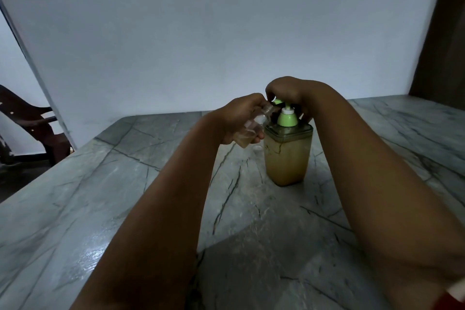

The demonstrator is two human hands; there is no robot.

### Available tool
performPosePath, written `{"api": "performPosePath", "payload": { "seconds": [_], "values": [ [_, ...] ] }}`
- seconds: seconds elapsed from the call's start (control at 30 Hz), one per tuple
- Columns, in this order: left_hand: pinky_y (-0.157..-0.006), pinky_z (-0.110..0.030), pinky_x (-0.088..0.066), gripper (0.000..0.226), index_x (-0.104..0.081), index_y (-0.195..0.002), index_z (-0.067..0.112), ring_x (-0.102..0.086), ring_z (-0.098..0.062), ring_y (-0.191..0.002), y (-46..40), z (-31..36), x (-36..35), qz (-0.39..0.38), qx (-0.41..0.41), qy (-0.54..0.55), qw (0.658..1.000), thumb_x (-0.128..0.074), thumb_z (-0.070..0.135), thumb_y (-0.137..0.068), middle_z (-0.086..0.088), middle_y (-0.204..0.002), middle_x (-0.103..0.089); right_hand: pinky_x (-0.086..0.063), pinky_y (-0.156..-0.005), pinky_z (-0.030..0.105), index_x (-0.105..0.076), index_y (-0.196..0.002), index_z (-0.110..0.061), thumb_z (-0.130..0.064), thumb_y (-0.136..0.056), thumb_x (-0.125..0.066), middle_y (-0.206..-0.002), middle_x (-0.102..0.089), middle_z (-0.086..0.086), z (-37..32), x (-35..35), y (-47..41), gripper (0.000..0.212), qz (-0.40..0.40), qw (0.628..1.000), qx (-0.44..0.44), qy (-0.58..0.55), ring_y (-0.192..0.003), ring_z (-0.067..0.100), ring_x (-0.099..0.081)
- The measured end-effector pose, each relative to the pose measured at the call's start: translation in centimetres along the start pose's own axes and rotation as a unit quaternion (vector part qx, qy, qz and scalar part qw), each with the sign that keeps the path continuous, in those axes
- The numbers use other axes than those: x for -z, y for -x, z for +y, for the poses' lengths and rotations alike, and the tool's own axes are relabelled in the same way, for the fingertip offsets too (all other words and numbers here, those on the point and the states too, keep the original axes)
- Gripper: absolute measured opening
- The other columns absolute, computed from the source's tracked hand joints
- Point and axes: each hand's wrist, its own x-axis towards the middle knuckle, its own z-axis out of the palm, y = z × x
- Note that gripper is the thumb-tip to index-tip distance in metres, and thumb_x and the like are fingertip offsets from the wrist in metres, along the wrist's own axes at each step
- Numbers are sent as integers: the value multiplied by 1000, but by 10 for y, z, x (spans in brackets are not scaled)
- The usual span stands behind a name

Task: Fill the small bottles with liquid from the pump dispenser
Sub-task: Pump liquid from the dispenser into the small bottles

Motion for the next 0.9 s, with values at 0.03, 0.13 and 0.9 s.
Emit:
{"api": "performPosePath", "payload": {
  "seconds": [0.03,0.13,0.9],
  "values": [
    [-46,-22,-46,27,-56,-98,5,-55,-18,-48,0,0,0,1,0,0,1000,-41,27,-94,-7,-60,-56,-40,-64,32,-43,-73,-4,-9,-93,-35,-71,-46,14,1,-1,-1,22,-2,1000,4,15,-62,25,-41],
    [-46,-22,-45,26,-56,-90,6,-55,-18,-48,1,0,0,4,4,-3,1000,-42,28,-94,-8,-59,-55,-37,-57,26,-47,-70,-6,-10,-92,-35,-67,-48,10,2,-3,-2,25,-17,997,18,75,-56,22,-40],
    [-47,-22,-45,31,-57,-105,5,-54,-19,-50,1,2,-2,3,5,-5,1000,-41,28,-94,-4,-54,-59,-30,-52,24,-32,-60,-7,0,-94,-31,-63,-34,10,-1,-1,6,35,7,995,26,101,-52,22,-30]
  ]
}}
